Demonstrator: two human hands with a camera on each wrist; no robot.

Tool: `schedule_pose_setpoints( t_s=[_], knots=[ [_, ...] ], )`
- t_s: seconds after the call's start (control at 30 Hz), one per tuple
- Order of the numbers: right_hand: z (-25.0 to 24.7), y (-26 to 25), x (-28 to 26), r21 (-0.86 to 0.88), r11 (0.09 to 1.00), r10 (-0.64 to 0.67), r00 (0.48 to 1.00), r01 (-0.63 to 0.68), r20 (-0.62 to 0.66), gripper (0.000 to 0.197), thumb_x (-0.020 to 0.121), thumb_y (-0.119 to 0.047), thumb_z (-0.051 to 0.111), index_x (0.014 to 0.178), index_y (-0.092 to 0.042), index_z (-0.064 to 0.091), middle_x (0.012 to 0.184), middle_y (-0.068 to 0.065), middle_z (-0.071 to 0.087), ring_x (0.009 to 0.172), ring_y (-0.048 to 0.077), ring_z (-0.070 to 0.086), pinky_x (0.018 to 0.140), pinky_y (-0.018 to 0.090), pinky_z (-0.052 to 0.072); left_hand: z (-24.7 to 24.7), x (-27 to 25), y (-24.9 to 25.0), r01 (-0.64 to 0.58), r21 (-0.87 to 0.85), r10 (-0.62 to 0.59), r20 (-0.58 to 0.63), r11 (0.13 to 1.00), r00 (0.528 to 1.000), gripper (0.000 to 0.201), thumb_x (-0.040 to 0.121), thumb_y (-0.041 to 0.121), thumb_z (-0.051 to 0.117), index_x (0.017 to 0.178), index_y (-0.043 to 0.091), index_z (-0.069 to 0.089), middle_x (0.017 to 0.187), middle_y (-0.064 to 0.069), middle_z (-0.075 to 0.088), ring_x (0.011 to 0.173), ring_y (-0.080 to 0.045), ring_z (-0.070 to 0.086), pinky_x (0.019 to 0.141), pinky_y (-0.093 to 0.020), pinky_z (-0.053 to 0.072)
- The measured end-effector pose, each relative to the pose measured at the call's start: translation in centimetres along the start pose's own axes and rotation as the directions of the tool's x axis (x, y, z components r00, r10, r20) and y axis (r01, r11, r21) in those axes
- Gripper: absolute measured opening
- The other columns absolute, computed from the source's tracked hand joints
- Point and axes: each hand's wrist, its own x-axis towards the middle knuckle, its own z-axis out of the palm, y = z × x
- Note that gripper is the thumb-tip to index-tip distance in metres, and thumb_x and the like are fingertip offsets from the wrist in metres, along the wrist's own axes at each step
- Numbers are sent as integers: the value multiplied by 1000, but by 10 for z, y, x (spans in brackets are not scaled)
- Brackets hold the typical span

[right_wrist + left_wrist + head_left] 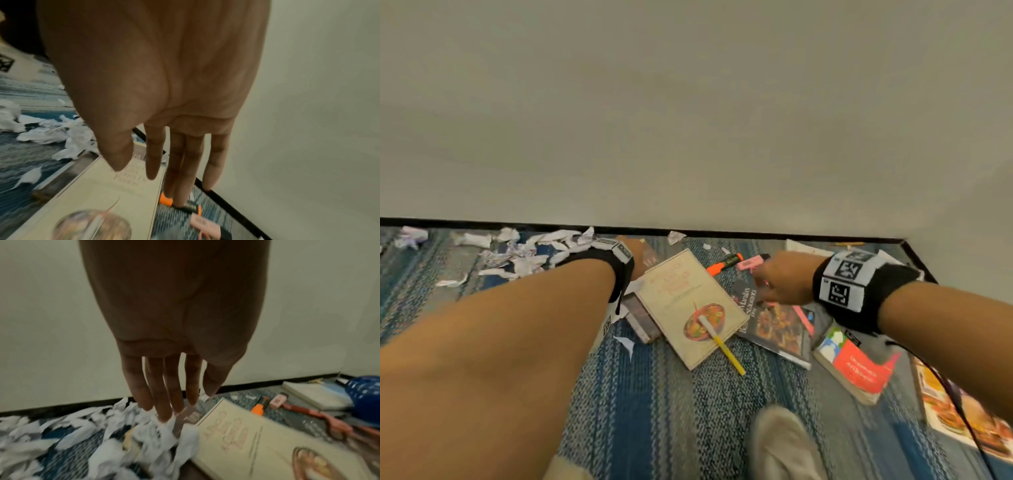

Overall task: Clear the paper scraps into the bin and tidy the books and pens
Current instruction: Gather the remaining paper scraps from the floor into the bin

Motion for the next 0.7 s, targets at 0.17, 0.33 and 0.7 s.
schedule_pose_setpoints(
  t_s=[0.17,0.33,0.7],
  knots=[
    [-10,1,53,125,992,-19,998,27,-63,26,94,-36,47,109,-19,60,107,5,67,96,25,60,82,34,48,23,20,-19,19,-140,-20,0,990,1000,41,94,28,51,130,7,54,125,-16,60,111,-32,59,89,-37,49],
    [25,17,128,307,947,116,992,-97,-45,31,95,-34,52,115,-12,61,113,8,66,96,22,59,76,29,44,36,40,-12,-69,-299,57,-49,952,997,27,93,27,54,105,9,69,109,-9,68,100,-25,62,80,-32,48],
    [83,51,257,513,795,439,890,-324,-118,34,94,-20,53,125,-6,53,129,21,49,115,39,53,92,40,45,82,70,-45,57,-280,-60,-2,958,998,47,91,34,58,134,26,40,127,-14,36,102,-33,58,85,-36,48]
  ],
)
